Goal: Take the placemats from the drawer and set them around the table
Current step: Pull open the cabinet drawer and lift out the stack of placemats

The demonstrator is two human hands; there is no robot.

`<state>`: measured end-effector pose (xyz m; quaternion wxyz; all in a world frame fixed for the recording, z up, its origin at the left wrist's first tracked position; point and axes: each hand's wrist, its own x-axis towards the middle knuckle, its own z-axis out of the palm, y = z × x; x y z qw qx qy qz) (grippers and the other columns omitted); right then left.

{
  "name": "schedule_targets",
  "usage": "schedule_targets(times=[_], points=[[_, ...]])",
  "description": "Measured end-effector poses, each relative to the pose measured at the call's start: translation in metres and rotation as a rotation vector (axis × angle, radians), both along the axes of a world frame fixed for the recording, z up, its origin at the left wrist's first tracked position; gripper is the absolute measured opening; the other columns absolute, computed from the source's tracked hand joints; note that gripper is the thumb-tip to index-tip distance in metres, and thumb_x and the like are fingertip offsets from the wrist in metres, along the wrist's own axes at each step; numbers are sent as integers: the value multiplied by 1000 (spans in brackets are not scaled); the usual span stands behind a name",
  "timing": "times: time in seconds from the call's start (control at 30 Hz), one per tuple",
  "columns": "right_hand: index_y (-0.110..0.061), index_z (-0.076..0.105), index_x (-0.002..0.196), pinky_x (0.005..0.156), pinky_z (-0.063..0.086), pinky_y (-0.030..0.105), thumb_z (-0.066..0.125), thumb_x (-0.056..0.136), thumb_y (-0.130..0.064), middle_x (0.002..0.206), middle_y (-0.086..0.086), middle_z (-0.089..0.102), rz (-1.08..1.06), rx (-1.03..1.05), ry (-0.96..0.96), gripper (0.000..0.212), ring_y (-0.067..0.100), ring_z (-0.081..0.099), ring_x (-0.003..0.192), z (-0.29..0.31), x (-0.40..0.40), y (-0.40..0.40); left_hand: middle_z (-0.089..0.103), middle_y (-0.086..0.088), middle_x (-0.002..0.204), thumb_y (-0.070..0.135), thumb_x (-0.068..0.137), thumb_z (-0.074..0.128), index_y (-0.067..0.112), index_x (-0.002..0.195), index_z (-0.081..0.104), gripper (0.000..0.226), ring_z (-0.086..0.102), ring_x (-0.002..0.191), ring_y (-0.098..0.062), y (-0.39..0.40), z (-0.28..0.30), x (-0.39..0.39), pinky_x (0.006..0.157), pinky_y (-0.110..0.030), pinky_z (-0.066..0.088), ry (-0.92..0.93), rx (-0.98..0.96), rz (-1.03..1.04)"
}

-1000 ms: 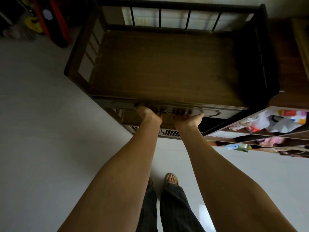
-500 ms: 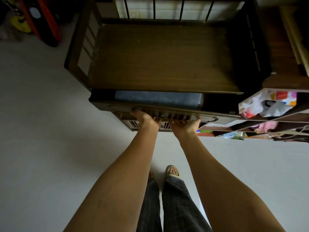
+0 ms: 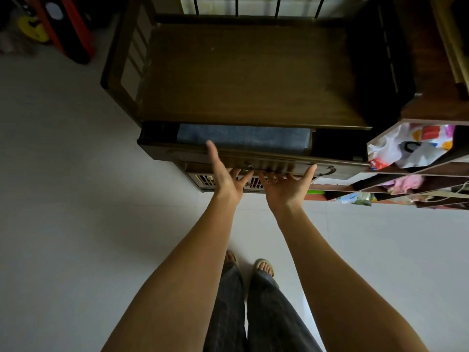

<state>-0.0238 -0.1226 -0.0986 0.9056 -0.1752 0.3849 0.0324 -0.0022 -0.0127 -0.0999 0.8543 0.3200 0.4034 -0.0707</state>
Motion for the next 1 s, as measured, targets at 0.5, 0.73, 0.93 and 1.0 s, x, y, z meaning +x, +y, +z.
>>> schedule_targets(times=[0.5,0.73,0.93,1.0], points=[[-11,47,118,95,51,50,62,86,-23,114,19,54,320,-335,170,37,33,56,102,23,22,-8,53,-18,114,29,86,59,12,116,49,37,53,113,-30,-1,12,0,98,-48,50,105,32,-94],[-9,51,101,93,51,50,58,86,-14,112,19,53,334,-280,206,17,35,54,106,29,-9,-18,52,-17,111,24,88,54,7,123,50,39,52,115,-30,-9,12,-44,100,-48,49,86,22,-67],[-7,49,97,91,52,48,55,87,-10,111,20,51,316,-250,220,13,37,53,109,35,-35,-9,52,-17,112,24,89,55,6,129,47,45,53,111,-29,1,16,-66,101,-48,48,68,19,-66],[-7,49,96,94,50,49,55,87,-10,108,19,52,312,-250,228,11,37,54,108,36,-40,-11,52,-16,113,21,90,54,8,124,49,37,53,113,-30,-2,20,-73,102,-49,47,62,10,-65]])
